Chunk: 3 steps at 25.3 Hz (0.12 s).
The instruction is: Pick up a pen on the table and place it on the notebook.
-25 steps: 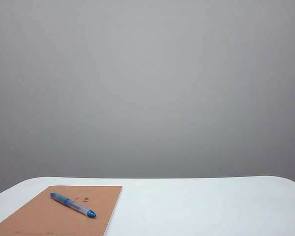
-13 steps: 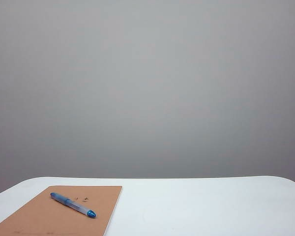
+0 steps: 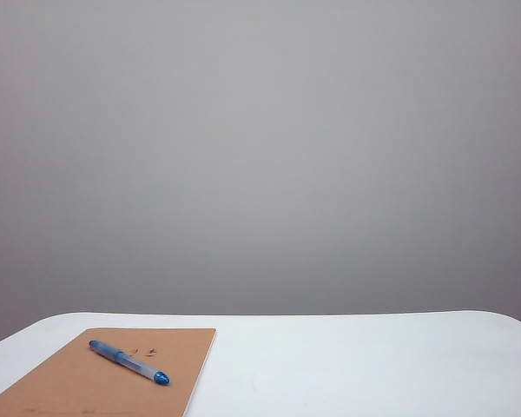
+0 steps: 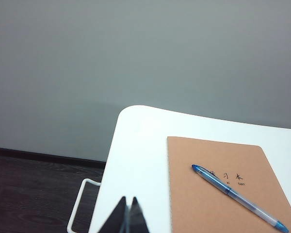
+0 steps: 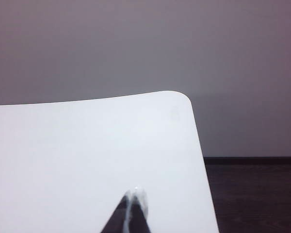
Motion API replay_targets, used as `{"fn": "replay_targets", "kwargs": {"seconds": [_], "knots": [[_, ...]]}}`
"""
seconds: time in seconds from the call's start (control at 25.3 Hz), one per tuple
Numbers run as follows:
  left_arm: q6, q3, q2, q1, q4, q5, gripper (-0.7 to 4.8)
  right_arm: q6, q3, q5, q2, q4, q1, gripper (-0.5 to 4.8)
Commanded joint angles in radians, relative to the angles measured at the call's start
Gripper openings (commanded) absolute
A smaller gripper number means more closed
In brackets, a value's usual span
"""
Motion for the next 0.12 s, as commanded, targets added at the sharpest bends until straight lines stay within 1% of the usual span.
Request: {"fn": "replay_targets", "kwargs": {"seconds": [0.04, 0.12], "knots": [[0.000, 0.002, 0.000, 0.000, -0.012, 0.001, -0.05, 0.001, -0.006, 0.000, -0.002, 0.005, -0.001, 0.00], [0.000, 0.003, 0.000, 0.000, -0.012, 0.001, -0.05, 0.001, -0.006, 0.000, -0.002, 0.005, -0.001, 0.00]]}}
